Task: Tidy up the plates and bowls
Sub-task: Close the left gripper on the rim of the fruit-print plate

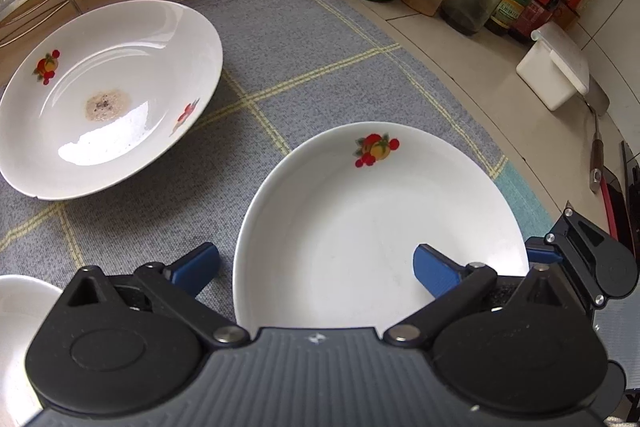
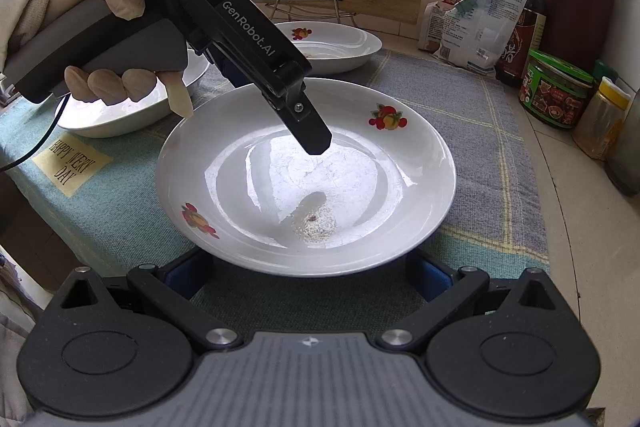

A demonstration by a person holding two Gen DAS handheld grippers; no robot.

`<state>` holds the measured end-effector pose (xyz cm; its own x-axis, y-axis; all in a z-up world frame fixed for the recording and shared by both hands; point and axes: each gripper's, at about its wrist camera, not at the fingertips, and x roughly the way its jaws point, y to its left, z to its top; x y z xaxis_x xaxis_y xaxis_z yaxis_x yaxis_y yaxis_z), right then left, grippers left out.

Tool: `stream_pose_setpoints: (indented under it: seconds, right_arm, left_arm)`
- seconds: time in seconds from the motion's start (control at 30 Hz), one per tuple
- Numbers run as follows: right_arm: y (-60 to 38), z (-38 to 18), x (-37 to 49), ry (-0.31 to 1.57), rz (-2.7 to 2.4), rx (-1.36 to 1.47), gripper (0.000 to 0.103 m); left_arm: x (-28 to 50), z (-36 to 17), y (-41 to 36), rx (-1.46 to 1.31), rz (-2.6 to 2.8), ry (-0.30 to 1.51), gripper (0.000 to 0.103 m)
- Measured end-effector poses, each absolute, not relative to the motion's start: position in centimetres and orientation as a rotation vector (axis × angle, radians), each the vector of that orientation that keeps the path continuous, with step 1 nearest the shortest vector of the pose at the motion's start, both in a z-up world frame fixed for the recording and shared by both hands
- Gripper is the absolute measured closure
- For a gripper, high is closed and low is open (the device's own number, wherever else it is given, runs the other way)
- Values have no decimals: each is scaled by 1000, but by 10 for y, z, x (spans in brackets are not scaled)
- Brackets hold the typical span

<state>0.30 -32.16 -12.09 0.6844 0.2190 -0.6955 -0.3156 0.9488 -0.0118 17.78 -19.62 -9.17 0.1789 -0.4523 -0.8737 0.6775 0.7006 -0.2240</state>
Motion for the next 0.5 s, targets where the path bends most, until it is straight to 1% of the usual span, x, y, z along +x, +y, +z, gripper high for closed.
stream_pose_setpoints:
  seconds: [0.33,0.5]
  right_arm:
    - [-321,-121,3,751,305,-137,0]
    - [-321,-121,4,748,308,-139,0]
  left_arm:
    - [178,-91,-204,353,-868,1139,1]
    - [186,-91,-203,351,-907,1167,2]
